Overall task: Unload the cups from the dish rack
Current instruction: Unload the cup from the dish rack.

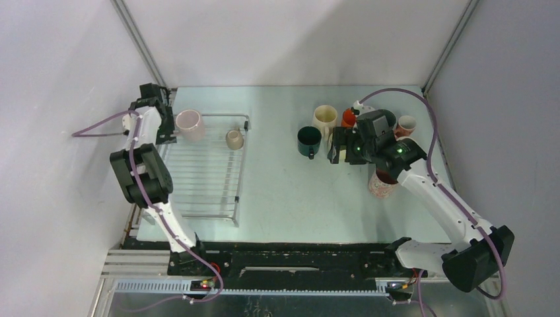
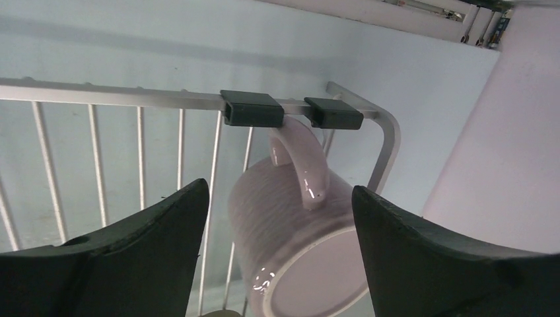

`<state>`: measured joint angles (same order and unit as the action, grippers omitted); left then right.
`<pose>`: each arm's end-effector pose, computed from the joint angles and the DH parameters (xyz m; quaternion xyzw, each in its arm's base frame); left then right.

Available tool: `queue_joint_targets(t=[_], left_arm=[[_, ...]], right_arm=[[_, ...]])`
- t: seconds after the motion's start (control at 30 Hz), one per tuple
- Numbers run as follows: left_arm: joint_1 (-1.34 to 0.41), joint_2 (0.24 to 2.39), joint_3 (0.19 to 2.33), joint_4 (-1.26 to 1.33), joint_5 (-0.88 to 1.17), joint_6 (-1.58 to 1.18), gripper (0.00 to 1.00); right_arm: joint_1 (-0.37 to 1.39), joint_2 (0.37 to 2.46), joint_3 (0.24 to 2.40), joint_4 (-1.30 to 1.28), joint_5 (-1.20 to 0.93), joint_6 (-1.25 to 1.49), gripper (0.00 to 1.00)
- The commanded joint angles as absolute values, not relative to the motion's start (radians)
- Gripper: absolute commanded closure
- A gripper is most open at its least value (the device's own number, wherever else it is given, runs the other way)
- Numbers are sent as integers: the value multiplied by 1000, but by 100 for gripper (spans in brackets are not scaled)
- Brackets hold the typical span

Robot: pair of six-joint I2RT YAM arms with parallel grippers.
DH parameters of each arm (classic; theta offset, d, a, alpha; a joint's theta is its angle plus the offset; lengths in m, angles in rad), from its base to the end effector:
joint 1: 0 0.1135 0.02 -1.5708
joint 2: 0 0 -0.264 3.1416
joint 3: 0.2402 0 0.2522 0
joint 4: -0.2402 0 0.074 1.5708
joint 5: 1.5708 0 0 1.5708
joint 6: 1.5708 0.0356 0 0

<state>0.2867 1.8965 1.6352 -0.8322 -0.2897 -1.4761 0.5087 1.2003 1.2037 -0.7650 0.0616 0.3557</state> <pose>0.3868 0.1246 0.2623 -0.7636 0.5852 -0.0149 0.2723 0.2180 0.1191 0.3448 -0.0581 0.9171 0.1391 0.3691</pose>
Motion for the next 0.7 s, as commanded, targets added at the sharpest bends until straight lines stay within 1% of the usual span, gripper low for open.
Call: queue_joint_targets(t=[0.0, 0.5, 0.67], left_arm=[[296, 1934, 1726, -842, -251, -1530, 17], [300, 1992, 1717, -858, -194, -1606, 30], [299, 2002, 1684, -852, -169, -1623, 32]], right_arm=[[516, 1208, 1236, -734, 53, 330, 0], [513, 1225, 1236, -736, 35, 326, 0], [512, 1222, 1237, -733, 33, 325, 0]])
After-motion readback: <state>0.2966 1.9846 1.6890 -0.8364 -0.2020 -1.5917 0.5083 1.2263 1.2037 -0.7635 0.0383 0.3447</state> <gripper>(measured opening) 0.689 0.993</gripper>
